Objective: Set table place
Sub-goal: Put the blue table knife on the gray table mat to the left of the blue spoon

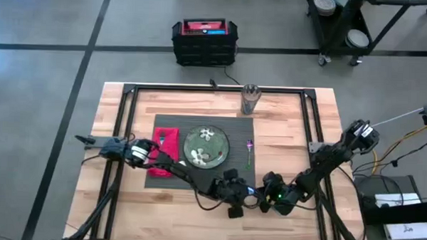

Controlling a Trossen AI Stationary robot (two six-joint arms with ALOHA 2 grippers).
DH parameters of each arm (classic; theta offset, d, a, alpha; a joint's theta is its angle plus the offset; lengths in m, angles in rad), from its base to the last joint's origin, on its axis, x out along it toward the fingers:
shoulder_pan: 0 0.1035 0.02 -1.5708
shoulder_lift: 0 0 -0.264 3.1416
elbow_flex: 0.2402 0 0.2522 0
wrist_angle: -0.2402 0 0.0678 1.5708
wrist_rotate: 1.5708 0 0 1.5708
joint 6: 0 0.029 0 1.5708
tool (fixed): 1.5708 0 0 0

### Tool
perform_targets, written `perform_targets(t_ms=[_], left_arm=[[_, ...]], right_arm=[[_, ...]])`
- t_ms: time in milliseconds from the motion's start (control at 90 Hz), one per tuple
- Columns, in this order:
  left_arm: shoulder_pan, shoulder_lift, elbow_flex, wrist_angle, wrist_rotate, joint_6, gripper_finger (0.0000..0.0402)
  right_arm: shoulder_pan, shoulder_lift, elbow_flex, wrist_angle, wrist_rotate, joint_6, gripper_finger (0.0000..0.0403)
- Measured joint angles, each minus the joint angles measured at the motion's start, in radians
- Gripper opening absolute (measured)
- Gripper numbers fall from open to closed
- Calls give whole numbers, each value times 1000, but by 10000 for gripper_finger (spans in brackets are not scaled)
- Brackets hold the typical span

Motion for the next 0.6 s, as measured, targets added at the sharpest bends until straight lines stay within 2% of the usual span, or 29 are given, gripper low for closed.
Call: perform_targets(t_ms=[133,189,333,600], left_arm=[[-11,0,0,24,-99,282,77],[-12,0,0,30,-105,366,77],[-12,17,-2,35,-97,453,77],[-3,66,-1,151,-86,535,77]], right_arm=[[0,0,0,-1,-1,-19,151],[0,0,0,-1,0,-16,154],[-3,5,0,6,2,-1,156],[-18,39,0,61,3,-2,160]])
